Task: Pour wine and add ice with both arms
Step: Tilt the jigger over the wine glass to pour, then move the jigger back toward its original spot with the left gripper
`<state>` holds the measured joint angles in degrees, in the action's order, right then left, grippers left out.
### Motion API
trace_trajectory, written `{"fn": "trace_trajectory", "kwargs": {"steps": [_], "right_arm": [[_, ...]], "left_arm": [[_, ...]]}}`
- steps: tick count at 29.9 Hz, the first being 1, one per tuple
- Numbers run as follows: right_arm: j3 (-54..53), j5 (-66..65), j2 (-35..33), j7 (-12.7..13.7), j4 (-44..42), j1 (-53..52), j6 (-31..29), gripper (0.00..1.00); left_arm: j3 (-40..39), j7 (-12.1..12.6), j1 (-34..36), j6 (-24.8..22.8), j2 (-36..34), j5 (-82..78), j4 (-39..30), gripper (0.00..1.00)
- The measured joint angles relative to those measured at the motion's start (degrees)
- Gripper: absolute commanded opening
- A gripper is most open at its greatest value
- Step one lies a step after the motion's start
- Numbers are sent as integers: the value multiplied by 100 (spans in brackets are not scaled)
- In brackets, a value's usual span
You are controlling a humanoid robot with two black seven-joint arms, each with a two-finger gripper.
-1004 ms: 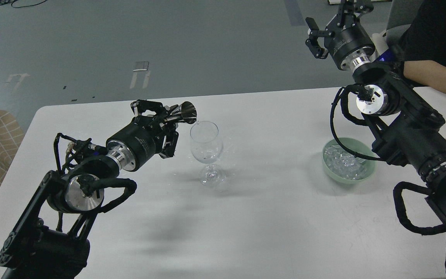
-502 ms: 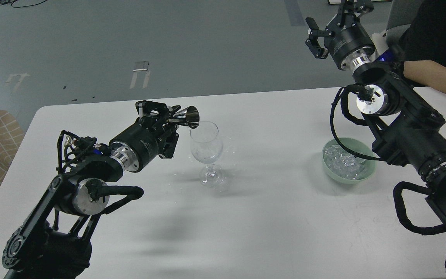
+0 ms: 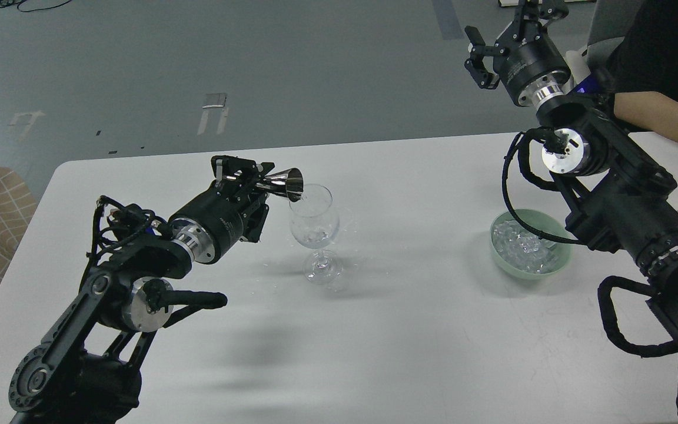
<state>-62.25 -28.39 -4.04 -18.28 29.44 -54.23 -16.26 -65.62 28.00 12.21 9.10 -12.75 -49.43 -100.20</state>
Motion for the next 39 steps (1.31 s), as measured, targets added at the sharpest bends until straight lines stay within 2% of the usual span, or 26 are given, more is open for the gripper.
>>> {"fn": "trace_trajectory", "kwargs": {"steps": [18,32,39], "right_arm": [[1,0,0,1,0,0,-2,100],[6,0,0,1,-7,0,-2,100],[6,0,0,1,-9,0,-8,100]], "left_arm": [[23,0,123,-264,-88,-871,-70,0],[23,0,259,-808,-492,-1351,-71,0],[-364,0,270,-789,-181,-831,-80,0]]}}
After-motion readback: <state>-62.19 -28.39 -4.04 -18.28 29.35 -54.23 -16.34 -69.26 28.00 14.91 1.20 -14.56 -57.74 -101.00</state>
